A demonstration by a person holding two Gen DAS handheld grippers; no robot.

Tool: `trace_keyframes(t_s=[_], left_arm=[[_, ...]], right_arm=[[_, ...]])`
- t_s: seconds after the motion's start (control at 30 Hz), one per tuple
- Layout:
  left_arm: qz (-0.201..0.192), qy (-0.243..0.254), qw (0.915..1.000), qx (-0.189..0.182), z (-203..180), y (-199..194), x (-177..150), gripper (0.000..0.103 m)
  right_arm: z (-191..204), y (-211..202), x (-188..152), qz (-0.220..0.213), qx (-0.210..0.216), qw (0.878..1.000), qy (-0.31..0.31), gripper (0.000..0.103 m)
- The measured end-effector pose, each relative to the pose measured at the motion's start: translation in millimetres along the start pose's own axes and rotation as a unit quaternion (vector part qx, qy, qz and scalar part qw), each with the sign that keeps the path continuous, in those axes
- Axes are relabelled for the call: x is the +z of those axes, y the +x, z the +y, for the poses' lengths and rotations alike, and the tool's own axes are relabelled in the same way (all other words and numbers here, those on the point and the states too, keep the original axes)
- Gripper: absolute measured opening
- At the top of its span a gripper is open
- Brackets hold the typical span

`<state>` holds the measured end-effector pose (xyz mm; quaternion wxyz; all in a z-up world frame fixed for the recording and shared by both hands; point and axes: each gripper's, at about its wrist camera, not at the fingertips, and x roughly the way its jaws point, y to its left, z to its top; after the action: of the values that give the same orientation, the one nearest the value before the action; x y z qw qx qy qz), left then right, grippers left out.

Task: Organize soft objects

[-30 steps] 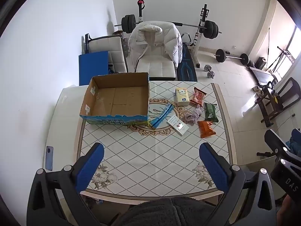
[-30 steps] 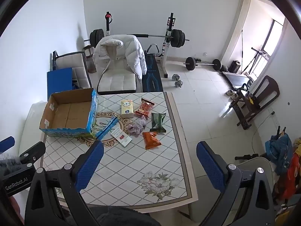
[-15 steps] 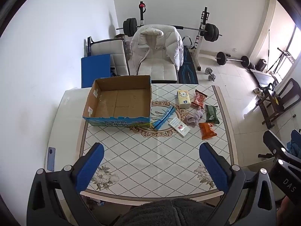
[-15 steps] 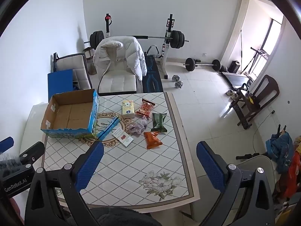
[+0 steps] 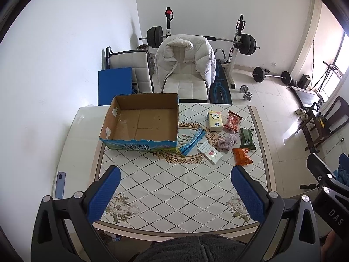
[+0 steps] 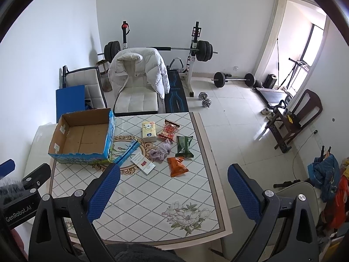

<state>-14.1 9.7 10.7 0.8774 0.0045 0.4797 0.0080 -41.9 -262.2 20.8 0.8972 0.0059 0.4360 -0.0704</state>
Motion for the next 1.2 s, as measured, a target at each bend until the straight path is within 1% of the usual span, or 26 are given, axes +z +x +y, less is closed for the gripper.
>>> trace_keyframes(t_s=[0.43, 1.2], left_arm=[[-0.005, -0.001, 1.0, 0.008, -0.9, 0.0, -3.7, 0.103], [-0.008, 0.0, 1.0, 0.002, -3.9, -3.5, -1.9, 0.103]], right_arm=[[-0.1, -2.9, -1.1, -0.004, 0.007, 1.0, 0.002, 0.101], [-2.2, -7.8, 0.1, -0.012, 0.0, 1.0, -0.001, 0.101]])
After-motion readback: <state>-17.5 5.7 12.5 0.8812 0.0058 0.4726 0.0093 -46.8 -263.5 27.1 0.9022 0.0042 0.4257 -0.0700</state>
